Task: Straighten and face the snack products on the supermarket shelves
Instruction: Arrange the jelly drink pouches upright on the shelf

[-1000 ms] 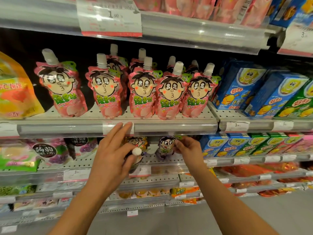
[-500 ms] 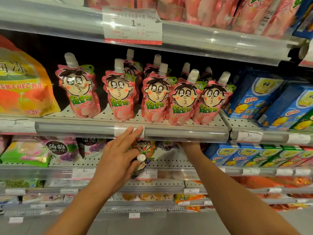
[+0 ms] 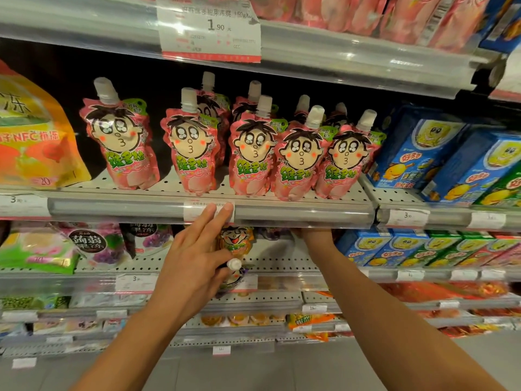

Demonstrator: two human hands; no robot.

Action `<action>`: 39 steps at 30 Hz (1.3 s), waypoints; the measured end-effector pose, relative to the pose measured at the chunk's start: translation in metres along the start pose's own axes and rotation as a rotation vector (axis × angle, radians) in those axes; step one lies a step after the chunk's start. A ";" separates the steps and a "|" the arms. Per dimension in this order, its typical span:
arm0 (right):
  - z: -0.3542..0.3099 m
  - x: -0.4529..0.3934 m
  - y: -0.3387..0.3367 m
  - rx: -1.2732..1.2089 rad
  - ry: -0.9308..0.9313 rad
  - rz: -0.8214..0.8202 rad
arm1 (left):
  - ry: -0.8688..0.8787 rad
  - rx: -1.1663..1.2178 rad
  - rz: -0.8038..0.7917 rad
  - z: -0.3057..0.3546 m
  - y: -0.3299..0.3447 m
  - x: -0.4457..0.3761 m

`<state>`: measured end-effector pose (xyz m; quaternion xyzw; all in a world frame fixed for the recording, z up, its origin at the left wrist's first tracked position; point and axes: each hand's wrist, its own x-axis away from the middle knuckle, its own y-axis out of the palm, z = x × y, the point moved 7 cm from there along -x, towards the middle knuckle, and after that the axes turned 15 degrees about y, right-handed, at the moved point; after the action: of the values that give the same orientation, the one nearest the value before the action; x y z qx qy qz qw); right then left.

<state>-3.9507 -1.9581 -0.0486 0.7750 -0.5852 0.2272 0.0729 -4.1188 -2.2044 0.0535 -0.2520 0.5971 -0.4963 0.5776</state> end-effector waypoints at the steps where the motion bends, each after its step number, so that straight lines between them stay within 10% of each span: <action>1: -0.001 0.011 -0.003 -0.065 -0.027 0.021 | -0.001 -0.002 -0.001 0.001 0.000 0.000; 6: 0.014 0.076 -0.008 -0.104 -0.156 0.088 | -0.011 -0.024 0.012 0.001 -0.001 0.001; 16: 0.002 0.169 0.048 0.165 -0.297 -0.378 | -0.098 0.040 0.080 0.012 -0.002 -0.003; 39: 0.026 0.076 -0.020 -0.138 -0.172 -0.036 | -0.189 -0.095 0.298 -0.014 -0.025 0.018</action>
<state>-3.9090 -2.0282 -0.0356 0.7952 -0.5896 0.1175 0.0795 -4.1424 -2.2251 0.0652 -0.2333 0.5936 -0.3505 0.6858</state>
